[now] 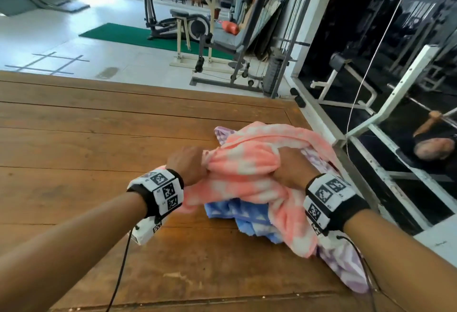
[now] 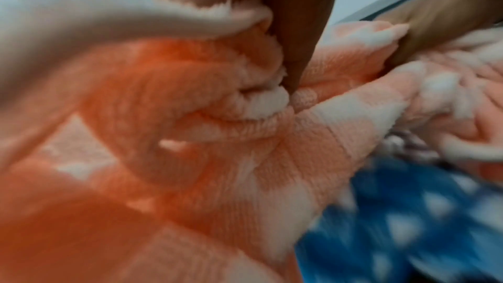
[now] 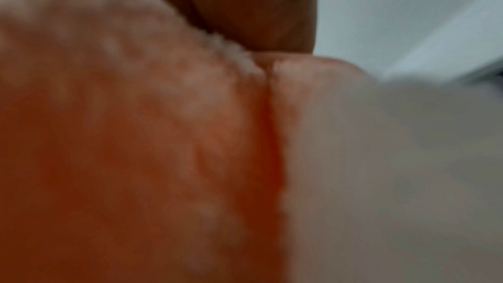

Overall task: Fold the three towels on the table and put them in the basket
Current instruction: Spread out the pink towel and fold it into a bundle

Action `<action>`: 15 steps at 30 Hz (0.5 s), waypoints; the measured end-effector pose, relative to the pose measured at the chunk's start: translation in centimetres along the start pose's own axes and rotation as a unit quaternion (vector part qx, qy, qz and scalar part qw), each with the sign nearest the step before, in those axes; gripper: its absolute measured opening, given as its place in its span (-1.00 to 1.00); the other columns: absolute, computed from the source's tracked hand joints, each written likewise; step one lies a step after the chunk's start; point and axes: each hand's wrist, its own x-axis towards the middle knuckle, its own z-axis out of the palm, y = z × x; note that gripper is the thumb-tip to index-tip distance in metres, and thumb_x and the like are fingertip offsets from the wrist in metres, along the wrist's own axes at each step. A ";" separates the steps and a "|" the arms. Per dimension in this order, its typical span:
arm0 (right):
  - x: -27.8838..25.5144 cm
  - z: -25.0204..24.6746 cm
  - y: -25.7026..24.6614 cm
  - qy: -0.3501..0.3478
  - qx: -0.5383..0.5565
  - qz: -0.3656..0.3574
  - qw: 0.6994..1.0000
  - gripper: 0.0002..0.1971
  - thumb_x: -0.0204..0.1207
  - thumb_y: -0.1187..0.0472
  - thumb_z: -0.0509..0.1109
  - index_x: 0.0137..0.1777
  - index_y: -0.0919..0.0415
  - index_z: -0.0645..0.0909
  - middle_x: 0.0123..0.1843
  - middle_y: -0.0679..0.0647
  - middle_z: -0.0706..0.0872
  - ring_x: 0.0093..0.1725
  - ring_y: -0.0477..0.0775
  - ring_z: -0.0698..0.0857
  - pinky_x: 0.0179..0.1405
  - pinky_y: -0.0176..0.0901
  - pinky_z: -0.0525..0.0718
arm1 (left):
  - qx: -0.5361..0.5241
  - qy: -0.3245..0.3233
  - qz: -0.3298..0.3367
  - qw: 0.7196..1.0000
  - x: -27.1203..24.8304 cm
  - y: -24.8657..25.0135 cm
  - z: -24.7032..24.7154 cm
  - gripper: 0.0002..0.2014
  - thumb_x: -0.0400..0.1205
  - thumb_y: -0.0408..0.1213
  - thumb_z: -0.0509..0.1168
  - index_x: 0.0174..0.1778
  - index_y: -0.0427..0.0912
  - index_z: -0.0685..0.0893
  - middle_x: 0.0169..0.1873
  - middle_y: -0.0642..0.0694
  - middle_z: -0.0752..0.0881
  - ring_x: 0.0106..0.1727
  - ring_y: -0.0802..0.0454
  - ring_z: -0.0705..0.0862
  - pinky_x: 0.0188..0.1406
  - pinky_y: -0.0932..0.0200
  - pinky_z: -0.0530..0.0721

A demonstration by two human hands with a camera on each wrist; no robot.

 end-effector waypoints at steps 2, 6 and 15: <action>1.2 -2.2 -0.3 0.058 0.050 -0.012 0.997 -0.88 0.55 0.20 0.27 -0.22 0.03 0.50 -0.19 -0.07 0.56 -0.15 0.03 0.59 -0.18 -0.19 0.45 | -0.046 0.074 0.006 0.996 1.1 0.8 -4.4 -0.87 0.43 -0.17 0.33 -0.23 -0.15 0.65 -0.23 -0.16 0.75 -0.15 -0.24 0.71 -0.33 0.09 0.54; 3.0 -7.9 -2.3 0.207 0.184 -0.041 0.960 -0.86 0.55 0.18 0.33 -0.25 0.03 0.56 -0.33 -0.15 0.62 -0.32 -0.13 0.61 -0.48 -0.55 0.45 | -0.330 0.097 0.051 0.938 2.0 2.6 -12.0 -0.89 0.48 -0.34 0.37 -0.17 -0.33 0.70 -0.27 -0.27 0.78 -0.23 -0.13 0.74 -0.23 -0.09 0.76; 4.7 -15.8 -10.4 0.328 0.293 -0.146 0.886 -0.88 0.56 0.08 0.34 -0.22 0.00 0.58 -0.29 -0.15 0.64 -0.33 -0.29 0.63 -0.44 -0.52 0.49 | -0.455 0.227 0.063 0.859 -1.1 1.1 -22.5 -0.94 0.50 -0.39 0.40 -0.16 -0.17 0.73 -0.29 -0.06 0.78 -0.32 0.15 0.74 -0.51 0.41 0.63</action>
